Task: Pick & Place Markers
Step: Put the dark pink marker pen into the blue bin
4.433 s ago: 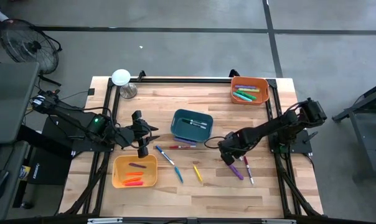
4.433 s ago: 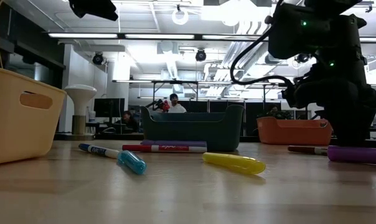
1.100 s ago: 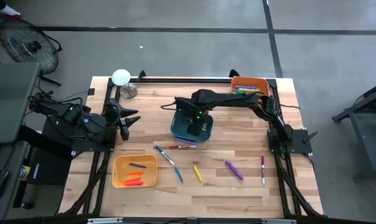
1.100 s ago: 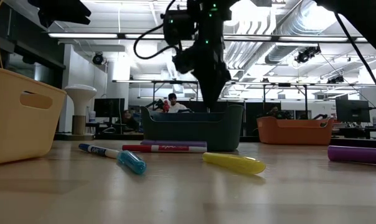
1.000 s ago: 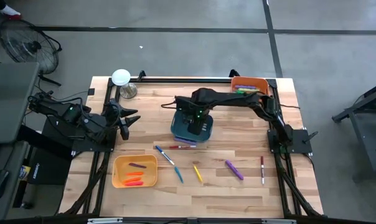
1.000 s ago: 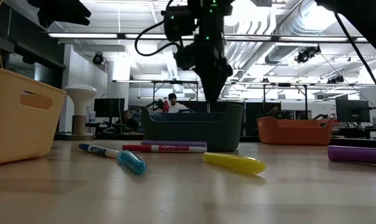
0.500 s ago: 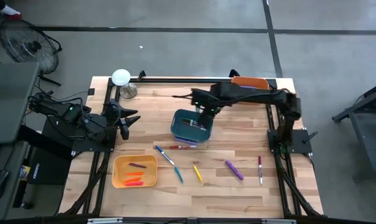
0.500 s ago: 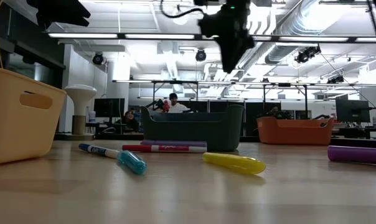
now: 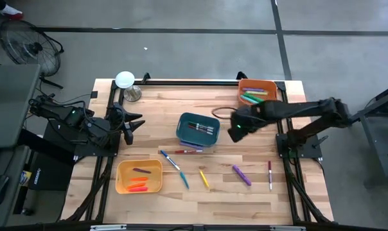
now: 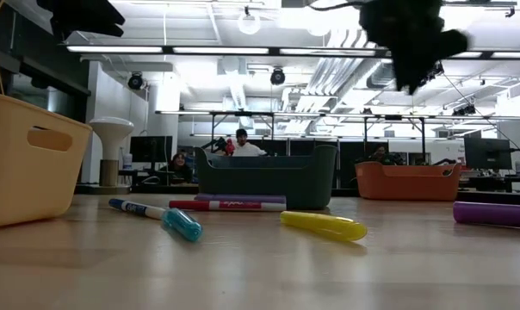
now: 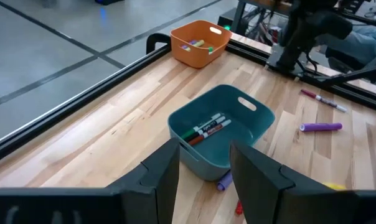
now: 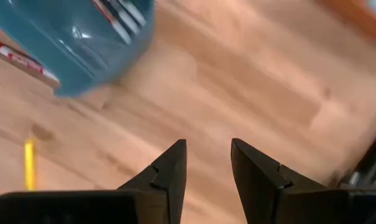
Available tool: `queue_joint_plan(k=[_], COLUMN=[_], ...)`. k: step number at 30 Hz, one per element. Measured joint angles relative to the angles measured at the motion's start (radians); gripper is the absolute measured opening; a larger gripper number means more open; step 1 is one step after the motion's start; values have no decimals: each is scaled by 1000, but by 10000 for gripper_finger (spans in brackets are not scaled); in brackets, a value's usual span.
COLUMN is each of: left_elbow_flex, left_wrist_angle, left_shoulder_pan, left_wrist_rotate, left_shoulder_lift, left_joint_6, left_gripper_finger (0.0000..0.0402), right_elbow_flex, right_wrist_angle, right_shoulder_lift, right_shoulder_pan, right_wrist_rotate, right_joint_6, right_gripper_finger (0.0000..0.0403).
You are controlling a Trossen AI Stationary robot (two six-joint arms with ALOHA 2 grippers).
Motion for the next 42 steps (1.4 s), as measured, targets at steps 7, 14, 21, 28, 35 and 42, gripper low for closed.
queue_joint_plan(k=[7,14,21,28,35,42], left_elbow_flex=[0,0,0,0,-18,-42], left_wrist_angle=[0,0,1,0,2,14], left_shoulder_pan=[0,0,0,0,0,-1], left_wrist_rotate=[36,87,110,115,116,134], left_shoulder_lift=[0,0,0,0,-2,-1], left_joint_6=[47,71,83,83,78,72], left_gripper_finger=[137,137,137,137,137,137], right_elbow_flex=[-148,-212,-299,-417,-497,-520], right_wrist_angle=[7,26,114,249,277,315], right_shoulder_lift=[-105,-101,-101,-99,-79,-9], right_shoulder_pan=[178,336,489,592,615,617], right_wrist_rotate=[-65,-101,-198,-301,-376,-380], right_joint_6=[381,655,900,1055,1105,1106], right_gripper_finger=[114,114,114,114,114,114])
